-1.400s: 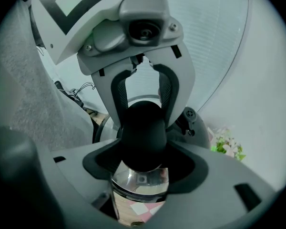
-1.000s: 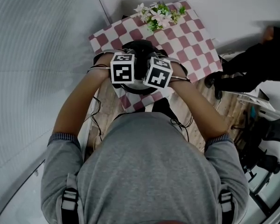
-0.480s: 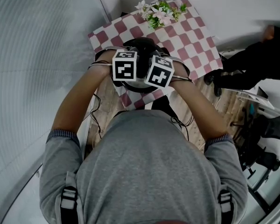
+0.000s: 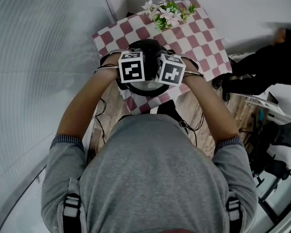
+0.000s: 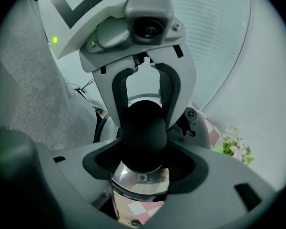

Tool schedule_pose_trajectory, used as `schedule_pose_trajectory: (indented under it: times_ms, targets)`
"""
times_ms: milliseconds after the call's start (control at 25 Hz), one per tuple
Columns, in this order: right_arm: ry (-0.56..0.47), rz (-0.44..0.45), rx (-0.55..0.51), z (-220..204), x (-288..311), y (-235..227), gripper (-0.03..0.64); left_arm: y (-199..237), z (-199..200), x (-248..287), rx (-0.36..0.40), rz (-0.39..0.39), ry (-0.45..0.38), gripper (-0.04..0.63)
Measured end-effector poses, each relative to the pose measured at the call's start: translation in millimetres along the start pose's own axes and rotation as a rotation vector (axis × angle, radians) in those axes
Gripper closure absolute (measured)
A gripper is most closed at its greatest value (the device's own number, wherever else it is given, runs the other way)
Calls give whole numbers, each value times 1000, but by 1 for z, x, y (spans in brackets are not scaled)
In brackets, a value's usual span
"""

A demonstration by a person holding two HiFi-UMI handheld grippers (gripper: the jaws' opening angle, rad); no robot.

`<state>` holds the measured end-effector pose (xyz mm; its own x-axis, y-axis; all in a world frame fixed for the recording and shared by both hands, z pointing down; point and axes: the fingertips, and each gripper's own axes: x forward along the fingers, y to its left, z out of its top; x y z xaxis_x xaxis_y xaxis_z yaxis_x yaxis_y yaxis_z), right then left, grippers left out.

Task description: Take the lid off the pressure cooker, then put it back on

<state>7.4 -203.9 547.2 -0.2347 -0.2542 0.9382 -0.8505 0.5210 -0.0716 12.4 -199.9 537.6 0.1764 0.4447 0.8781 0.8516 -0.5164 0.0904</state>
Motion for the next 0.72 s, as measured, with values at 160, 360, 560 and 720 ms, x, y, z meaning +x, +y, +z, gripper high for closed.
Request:
schedule_pose_trajectory:
  times_ms: [160,360,560,720]
  targets:
    - [1,26,-36,0,-1,0,324,2,1,-1,-14,-9,-2,295]
    - [24,55,-107,1,-1,1,322,2,1,1,-64,8,15,295]
    - [28,87,-195,0,-1,0,322,4,1,2,-144,48,13,295]
    - [34,123,-282,-1,-1,1,322,4,1,2,-216,84,13,295]
